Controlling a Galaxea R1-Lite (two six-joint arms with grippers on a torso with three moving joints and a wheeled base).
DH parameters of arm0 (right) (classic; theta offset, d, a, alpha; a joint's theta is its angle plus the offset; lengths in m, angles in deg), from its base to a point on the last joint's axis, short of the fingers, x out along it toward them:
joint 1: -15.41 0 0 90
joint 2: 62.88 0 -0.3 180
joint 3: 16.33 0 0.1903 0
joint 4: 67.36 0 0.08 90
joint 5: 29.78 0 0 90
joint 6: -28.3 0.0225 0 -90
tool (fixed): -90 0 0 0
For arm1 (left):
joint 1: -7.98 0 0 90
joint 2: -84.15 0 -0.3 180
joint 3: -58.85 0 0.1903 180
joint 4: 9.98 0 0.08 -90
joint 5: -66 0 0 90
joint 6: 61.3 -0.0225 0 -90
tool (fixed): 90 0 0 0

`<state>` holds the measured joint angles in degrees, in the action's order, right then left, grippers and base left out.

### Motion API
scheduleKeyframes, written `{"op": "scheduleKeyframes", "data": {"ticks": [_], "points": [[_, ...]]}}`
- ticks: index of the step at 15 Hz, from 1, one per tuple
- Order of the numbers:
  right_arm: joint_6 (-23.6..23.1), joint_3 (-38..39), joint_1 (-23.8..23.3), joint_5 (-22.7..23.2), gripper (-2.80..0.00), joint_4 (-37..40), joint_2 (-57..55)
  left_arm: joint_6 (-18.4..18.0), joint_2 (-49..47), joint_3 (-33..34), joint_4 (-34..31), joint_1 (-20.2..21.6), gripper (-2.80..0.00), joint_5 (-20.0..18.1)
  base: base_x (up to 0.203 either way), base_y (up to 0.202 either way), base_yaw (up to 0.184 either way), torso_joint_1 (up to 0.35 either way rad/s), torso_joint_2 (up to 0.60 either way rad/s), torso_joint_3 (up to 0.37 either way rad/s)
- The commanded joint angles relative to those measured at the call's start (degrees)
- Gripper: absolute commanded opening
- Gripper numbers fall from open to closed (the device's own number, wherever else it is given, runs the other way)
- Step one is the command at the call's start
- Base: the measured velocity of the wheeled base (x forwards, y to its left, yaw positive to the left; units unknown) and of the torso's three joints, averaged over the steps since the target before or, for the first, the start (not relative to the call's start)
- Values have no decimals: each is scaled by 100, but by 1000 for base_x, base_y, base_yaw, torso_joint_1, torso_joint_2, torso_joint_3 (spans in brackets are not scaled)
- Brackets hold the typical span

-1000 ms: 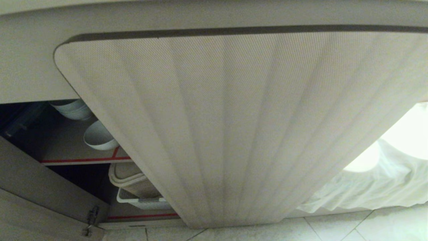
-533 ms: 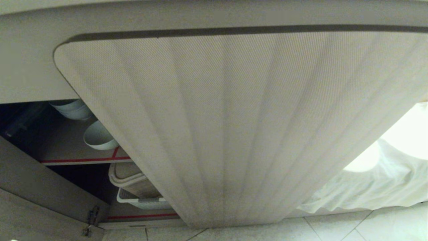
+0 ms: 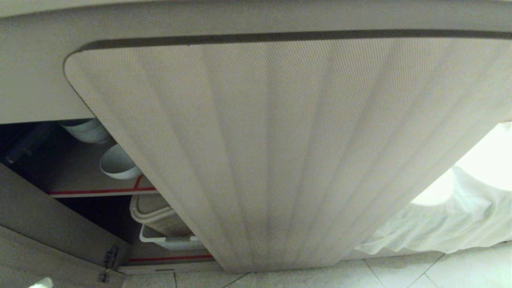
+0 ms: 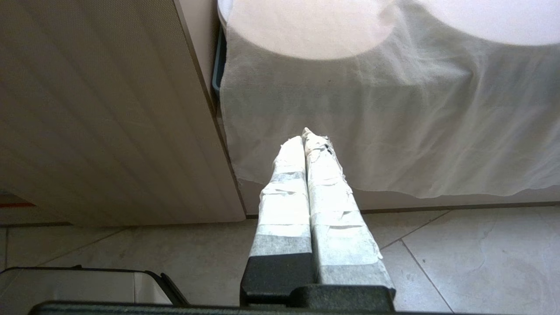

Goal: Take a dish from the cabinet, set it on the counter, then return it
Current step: Take the bowl from the cabinet

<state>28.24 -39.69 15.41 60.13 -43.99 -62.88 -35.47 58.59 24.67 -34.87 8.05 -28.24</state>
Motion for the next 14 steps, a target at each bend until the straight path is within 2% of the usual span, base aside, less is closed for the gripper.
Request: {"op": "scheduleKeyframes", "data": {"ticks": [1, 7, 12, 14], "points": [[-3, 0, 0, 1, -280, -1, 0, 113, -380, 80, -26, 1, -280, -2, 0, 0, 0, 0, 0, 0], [-3, 0, 4, 1, -280, -1, -6, 593, -1306, -58, -7, 1, -280, 11, 0, 0, 0, 0, 0, 0], [-3, 0, 0, 1, -280, -1, 0, 1150, -2186, -451, 43, 18, -280, 68, 0, 0, 0, 0, 0, 0], [-3, 0, 9, 1, -280, -1, 0, 1400, -2339, -436, 477, 19, -280, 72, 0, 0, 0, 0, 0, 0]]}}
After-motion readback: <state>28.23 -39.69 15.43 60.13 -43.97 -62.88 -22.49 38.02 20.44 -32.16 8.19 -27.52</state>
